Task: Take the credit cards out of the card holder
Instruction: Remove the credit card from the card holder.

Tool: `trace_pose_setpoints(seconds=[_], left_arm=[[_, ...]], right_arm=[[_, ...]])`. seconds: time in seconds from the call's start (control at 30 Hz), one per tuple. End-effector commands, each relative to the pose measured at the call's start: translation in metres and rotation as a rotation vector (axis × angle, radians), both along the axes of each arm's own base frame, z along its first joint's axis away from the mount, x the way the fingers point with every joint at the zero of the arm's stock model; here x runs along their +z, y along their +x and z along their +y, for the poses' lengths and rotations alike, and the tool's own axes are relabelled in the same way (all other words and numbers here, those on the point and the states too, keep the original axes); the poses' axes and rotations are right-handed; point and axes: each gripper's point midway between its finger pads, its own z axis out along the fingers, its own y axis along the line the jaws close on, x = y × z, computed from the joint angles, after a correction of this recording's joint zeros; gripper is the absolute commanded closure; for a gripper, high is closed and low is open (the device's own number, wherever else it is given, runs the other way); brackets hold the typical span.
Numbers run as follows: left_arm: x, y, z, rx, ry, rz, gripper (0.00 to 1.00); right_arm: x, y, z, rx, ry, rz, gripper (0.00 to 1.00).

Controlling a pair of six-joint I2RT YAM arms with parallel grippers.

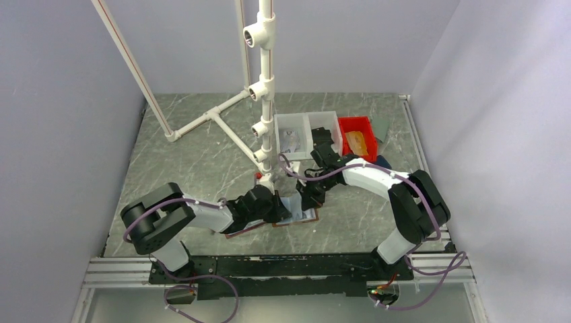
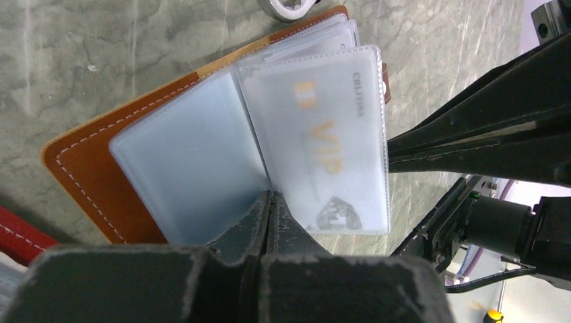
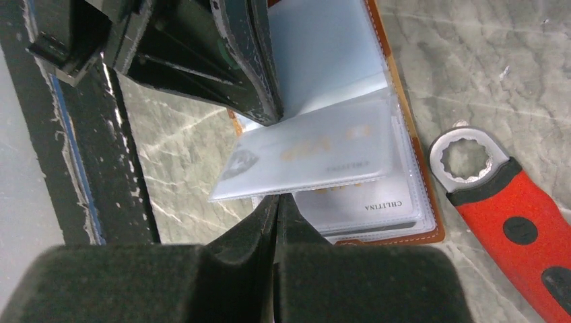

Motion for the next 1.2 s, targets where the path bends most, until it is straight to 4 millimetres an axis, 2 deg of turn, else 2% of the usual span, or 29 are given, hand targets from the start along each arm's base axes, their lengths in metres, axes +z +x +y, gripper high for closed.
trace_pose_setpoints(seconds=[0.0,0.1,0.23,0.4,0.7,0.97,1.07,1.17], left_arm=[[-0.011,-0.012,0.008,-0.055,0.013,0.031,0.94],[-0.004,-0.013,0.005,-0.073,-0.041,0.029,0.76],[0.016,-0.016,0.001,-0.101,-0.129,0.002,0.55],[0.032,-0.02,-0.002,-0.125,-0.186,-0.015,0.45],[0.049,-0.022,0.005,-0.107,-0.237,-0.06,0.27],[0.051,-0.015,0.005,-0.09,-0.258,-0.061,0.26],[0.049,-0.011,0.006,-0.068,-0.266,-0.042,0.35],[0.037,-0.006,0.013,-0.022,-0.225,0.004,0.48]], right_arm=[[0.025,0.011,0.023,-0.017,0.117,-0.014,0.99],[0.024,0.012,0.028,-0.045,0.126,0.011,0.99],[0.023,0.017,0.036,-0.112,0.14,0.069,0.99],[0.018,0.016,0.044,-0.146,0.142,0.144,0.99],[0.016,0.01,0.049,-0.153,0.16,0.196,0.99],[0.011,0.007,0.051,-0.144,0.145,0.224,0.99],[0.011,0.007,0.051,-0.142,0.143,0.222,0.99],[0.012,0.008,0.051,-0.141,0.143,0.215,0.99]])
